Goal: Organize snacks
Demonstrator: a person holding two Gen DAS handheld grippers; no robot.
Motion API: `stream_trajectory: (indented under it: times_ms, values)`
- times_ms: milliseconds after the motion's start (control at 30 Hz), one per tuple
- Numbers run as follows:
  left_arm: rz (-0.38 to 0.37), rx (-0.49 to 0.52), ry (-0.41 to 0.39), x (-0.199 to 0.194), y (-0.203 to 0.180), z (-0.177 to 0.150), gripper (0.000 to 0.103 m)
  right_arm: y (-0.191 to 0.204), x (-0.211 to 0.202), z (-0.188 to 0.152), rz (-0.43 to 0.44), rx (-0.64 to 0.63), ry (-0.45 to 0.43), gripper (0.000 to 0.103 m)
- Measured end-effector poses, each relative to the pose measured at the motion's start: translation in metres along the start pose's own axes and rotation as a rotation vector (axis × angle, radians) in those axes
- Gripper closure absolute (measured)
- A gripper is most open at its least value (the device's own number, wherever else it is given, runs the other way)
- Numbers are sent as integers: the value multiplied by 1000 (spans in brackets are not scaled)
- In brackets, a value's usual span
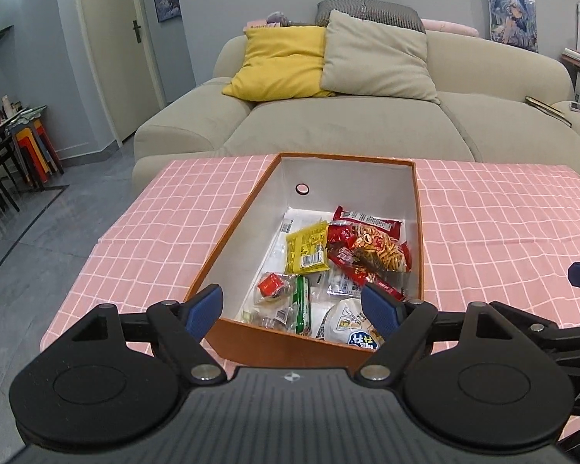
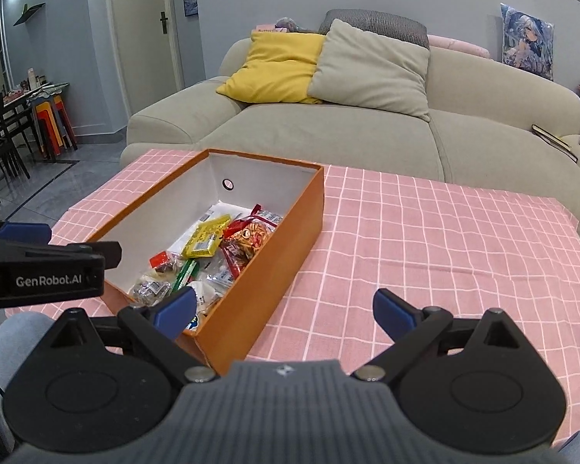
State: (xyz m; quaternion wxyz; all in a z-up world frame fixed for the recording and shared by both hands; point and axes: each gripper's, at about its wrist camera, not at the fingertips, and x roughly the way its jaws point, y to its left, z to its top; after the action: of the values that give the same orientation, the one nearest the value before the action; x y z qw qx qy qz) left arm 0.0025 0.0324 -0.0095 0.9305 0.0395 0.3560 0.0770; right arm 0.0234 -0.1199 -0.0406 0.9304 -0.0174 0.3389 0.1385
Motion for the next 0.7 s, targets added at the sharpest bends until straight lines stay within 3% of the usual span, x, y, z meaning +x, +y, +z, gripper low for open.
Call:
stream_trajectory:
  times_ms: [700]
  values:
    - [5,-10,20,-3,2,2,8,1,-1,0,-2,0,-4,8]
